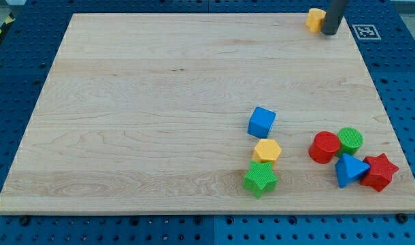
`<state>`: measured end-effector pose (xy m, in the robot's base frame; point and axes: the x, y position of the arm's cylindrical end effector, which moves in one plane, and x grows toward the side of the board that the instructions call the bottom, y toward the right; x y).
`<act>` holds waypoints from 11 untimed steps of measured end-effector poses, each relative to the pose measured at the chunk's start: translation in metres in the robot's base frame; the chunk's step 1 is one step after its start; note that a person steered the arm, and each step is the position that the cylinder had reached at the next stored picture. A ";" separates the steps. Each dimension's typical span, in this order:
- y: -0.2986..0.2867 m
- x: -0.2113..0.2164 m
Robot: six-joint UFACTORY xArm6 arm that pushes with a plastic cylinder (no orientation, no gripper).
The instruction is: Move the arm to the bottom right of the board
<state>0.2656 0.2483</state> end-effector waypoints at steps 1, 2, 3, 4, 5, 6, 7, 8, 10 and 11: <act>-0.002 0.032; -0.005 0.052; 0.024 0.108; 0.068 0.188; 0.088 0.272; 0.079 0.346; 0.075 0.351; 0.053 0.352; 0.020 0.353; -0.005 0.352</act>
